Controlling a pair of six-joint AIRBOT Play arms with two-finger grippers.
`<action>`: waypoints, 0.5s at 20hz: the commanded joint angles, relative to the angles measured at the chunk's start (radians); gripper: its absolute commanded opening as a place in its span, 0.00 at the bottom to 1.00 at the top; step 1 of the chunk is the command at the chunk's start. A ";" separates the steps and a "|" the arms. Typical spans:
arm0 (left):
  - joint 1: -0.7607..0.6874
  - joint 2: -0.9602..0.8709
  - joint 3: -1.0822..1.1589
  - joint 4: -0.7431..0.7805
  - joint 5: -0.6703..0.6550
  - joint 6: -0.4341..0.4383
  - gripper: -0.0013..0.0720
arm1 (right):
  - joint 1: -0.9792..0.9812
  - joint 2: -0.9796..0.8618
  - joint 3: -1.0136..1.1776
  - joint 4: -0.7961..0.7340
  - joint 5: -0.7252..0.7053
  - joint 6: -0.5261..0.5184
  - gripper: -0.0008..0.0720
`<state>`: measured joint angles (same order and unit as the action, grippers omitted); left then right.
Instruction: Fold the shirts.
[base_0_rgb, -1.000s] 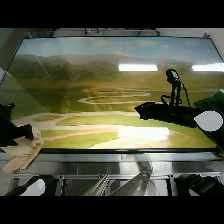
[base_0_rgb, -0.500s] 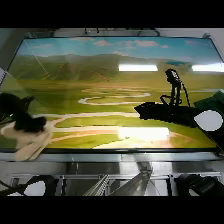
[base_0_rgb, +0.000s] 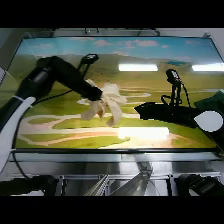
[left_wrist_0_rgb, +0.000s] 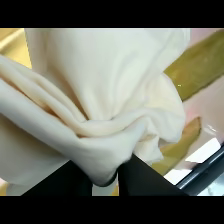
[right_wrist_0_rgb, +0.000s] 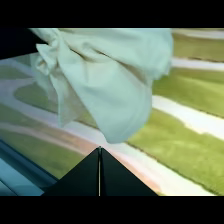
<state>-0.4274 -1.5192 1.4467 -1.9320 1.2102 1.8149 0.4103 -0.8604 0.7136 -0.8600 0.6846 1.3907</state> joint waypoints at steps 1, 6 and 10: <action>-0.111 -0.126 0.122 -0.018 0.037 -0.021 0.07 | 0.001 0.000 0.000 0.000 0.000 0.000 0.04; -0.128 -0.189 0.285 -0.013 0.201 -0.050 0.97 | 0.001 0.000 0.000 0.000 0.000 0.000 0.04; -0.050 -0.143 0.278 0.028 0.394 -0.096 0.96 | 0.001 0.000 0.000 0.000 0.000 0.000 0.04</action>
<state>-0.5163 -1.6825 1.7199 -1.9263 1.4593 1.7477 0.4103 -0.8604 0.7136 -0.8600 0.6846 1.3907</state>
